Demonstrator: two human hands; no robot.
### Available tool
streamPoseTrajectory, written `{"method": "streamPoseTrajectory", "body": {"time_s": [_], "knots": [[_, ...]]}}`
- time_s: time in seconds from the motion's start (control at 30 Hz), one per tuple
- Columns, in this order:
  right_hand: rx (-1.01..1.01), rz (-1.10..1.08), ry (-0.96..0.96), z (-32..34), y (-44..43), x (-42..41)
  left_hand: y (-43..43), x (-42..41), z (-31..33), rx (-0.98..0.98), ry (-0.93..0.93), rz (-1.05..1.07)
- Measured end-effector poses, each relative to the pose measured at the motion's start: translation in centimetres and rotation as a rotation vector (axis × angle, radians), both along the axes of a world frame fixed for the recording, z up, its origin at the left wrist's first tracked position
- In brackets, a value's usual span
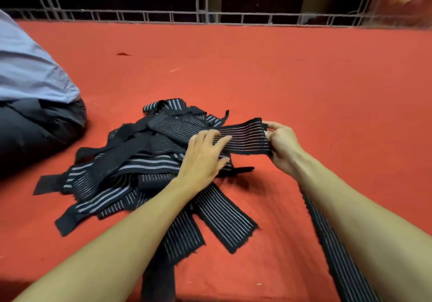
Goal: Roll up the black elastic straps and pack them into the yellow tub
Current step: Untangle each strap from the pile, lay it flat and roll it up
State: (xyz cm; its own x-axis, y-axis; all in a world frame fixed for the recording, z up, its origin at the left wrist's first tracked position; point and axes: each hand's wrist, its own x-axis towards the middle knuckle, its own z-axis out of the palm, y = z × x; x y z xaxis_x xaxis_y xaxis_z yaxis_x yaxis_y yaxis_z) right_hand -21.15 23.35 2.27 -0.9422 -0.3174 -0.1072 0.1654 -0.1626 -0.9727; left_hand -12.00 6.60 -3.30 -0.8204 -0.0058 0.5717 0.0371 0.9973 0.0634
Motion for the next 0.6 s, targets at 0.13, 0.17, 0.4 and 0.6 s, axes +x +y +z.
{"method": "streamPoseTrajectory", "body": {"time_s": [0.13,0.17,0.4,0.6], "knots": [[0.048,-0.043,-0.017,1.2,5.0,1.0,3.7,0.1,0.6,0.056,-0.094,-0.03],[0.092,-0.068,-0.007,1.2,6.2,1.2,4.9,0.2,0.6,0.087,-0.129,-0.033],[0.541,-0.045,0.089,-0.2,13.1,3.0,11.9,1.5,-1.0,0.287,-0.292,-0.24],[0.984,0.201,0.14,-2.0,14.3,2.5,12.0,3.6,-1.9,0.291,-0.594,-0.404]]}}
